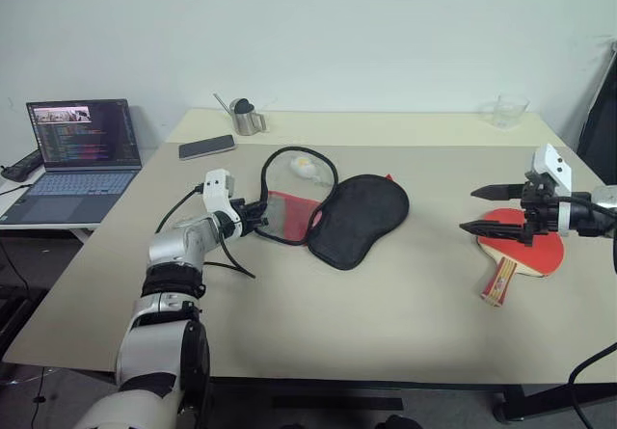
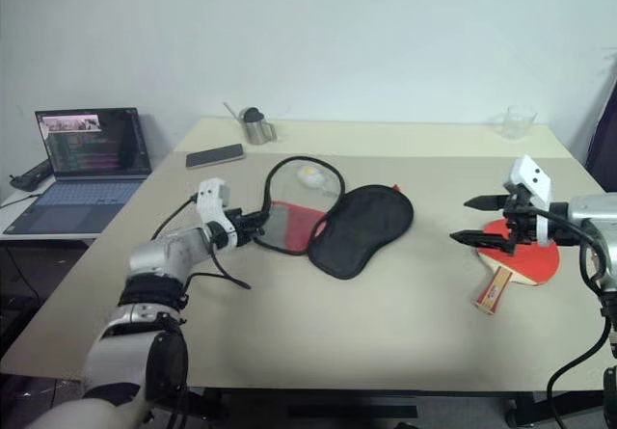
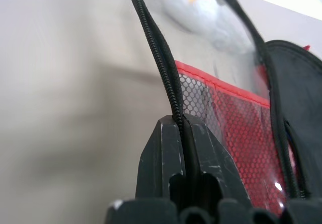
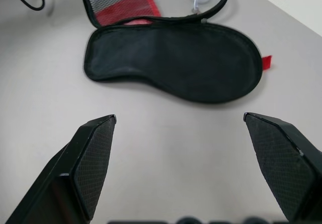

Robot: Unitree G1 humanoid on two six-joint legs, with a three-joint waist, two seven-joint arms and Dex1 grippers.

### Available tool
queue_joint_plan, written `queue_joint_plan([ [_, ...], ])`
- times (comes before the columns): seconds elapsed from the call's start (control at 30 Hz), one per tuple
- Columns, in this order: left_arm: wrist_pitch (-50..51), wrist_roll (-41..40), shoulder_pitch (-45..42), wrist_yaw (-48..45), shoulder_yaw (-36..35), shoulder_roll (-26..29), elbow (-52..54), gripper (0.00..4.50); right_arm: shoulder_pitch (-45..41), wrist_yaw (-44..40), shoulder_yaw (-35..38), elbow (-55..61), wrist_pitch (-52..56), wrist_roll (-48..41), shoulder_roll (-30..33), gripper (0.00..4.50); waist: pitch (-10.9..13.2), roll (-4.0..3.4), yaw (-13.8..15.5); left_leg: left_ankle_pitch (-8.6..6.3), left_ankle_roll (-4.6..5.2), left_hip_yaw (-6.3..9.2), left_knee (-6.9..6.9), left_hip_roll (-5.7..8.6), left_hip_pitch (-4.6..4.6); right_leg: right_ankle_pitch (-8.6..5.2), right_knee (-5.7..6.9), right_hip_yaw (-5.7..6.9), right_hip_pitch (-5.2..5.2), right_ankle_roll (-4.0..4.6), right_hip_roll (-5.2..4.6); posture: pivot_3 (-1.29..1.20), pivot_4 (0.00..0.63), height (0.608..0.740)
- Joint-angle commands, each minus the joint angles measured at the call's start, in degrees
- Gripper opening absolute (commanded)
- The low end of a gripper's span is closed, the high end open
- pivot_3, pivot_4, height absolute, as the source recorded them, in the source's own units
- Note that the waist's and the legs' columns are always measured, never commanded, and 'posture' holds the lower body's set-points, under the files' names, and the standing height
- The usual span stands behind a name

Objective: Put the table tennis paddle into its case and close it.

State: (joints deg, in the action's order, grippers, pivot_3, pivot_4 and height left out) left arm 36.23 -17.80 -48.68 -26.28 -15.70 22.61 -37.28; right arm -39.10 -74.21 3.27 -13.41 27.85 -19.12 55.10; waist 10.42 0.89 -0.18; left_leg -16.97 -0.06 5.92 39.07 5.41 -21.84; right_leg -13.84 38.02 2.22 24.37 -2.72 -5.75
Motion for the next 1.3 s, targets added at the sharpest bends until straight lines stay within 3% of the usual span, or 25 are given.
queue_joint_plan([
  [0.03, -0.18, -0.56, 1.59, 5.4, -1.78, -0.86, 7.45, 0.0, -0.24, 0.36, 1.88, 2.04, -1.11, -1.0, 0.36, 4.5, 0.0, 0.0, 0.09, 0.0, 0.0, 0.0, 0.0, 0.0, 0.0, 0.0, -0.01, 0.0, 0.0, 0.0, 0.0, 0.0, 0.15, 0.74],
  [0.43, -0.93, 1.26, 6.61, 23.12, -1.87, -9.94, 22.18, 0.0, -0.2, 0.61, 1.38, 2.02, -1.71, -0.91, -0.14, 4.5, 0.0, 0.01, 0.39, 0.0, -0.01, 0.0, 0.02, 0.0, 0.01, 0.0, -0.02, 0.01, -0.05, 0.0, -0.01, 0.0, 0.15, 0.74],
  [0.73, -4.82, 2.7, 2.71, 26.3, 0.98, -14.4, 19.06, 0.0, -0.64, 0.4, 1.09, 1.88, -1.57, -0.87, -0.52, 4.5, 0.01, 0.03, 0.6, 0.0, -0.01, -0.03, 0.03, 0.01, 0.01, 0.01, -0.03, 0.01, -0.08, -0.01, -0.01, 0.0, 0.15, 0.74],
  [1.3, -5.42, 3.88, 4.92, 27.52, 5.28, -20.91, 21.0, 0.0, 0.62, 0.86, 1.2, 3.14, -1.36, -0.96, -1.08, 4.5, 0.03, 0.05, 0.74, 0.0, -0.01, -0.05, 0.04, 0.0, 0.03, 0.01, -0.04, 0.01, -0.11, -0.02, -0.01, 0.0, 0.15, 0.74],
])
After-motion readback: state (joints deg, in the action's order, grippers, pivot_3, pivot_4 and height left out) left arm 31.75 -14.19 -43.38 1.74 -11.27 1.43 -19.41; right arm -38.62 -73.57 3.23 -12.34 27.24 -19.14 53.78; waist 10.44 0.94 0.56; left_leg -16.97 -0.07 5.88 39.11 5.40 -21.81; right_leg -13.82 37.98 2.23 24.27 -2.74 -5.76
